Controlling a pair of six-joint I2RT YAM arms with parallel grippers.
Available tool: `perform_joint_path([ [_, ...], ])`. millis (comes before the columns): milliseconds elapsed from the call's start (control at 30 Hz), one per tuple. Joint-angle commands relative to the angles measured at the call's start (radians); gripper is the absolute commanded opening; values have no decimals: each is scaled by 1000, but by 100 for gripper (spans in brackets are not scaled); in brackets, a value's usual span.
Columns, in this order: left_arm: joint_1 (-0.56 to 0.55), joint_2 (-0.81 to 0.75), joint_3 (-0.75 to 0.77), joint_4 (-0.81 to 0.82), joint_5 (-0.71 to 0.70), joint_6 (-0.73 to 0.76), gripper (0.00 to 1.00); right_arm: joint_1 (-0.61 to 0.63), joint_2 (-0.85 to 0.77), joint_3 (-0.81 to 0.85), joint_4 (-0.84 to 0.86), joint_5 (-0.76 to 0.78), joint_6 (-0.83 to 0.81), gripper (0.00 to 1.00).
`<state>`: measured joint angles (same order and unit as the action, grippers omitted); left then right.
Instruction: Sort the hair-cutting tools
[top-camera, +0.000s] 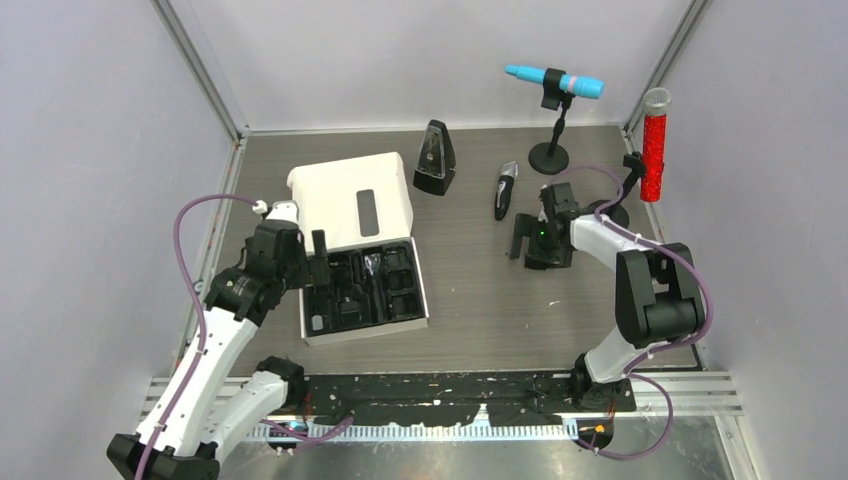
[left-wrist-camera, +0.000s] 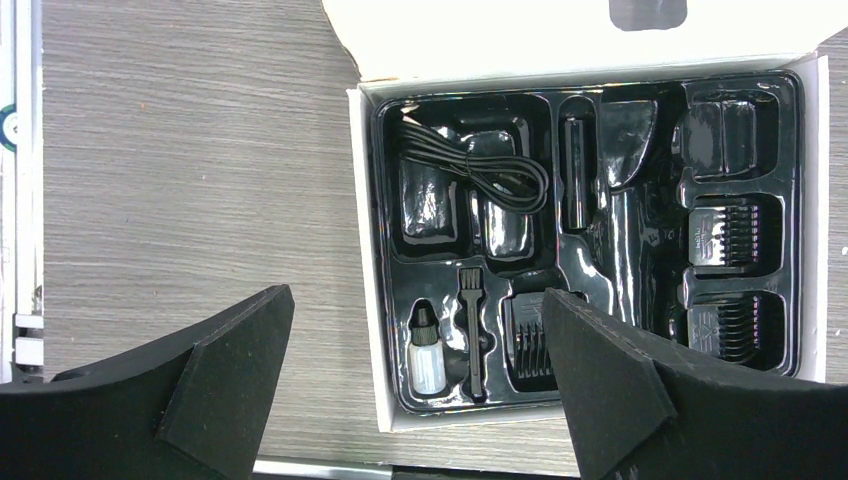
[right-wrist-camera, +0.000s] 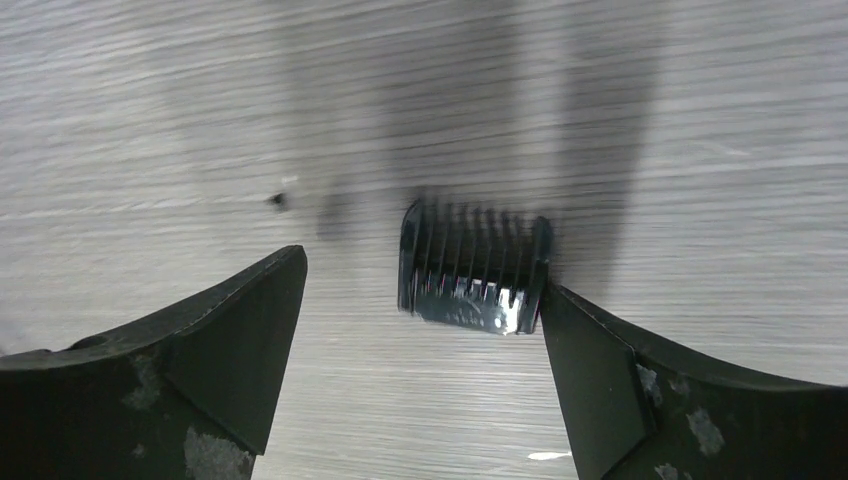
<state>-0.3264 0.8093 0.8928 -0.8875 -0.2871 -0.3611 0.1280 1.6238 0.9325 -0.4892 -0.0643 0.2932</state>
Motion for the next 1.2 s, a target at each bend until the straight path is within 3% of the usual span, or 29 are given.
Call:
perform_joint_path([
  [0, -3, -14, -3, 36, 21, 10, 100, 151, -13, -35, 84, -121, 108, 96],
  [233, -2, -18, -6, 33, 17, 12, 100, 287, 3, 75, 61, -192, 99, 96],
  [467, -2, -25, -8, 35, 19, 14, 100, 294, 3, 200, -115, 21, -91, 96],
  [767, -2, -23, -11, 36, 25, 17, 100, 283, 105, 289, -210, 121, -313, 95],
  [1067, -2, -14, -11, 36, 24, 19, 100, 242, 211, 318, -217, 3, -368, 81],
  [1167, -2, -8, -11, 35, 28, 19, 100, 243, 224, 320, -209, -20, -354, 72],
])
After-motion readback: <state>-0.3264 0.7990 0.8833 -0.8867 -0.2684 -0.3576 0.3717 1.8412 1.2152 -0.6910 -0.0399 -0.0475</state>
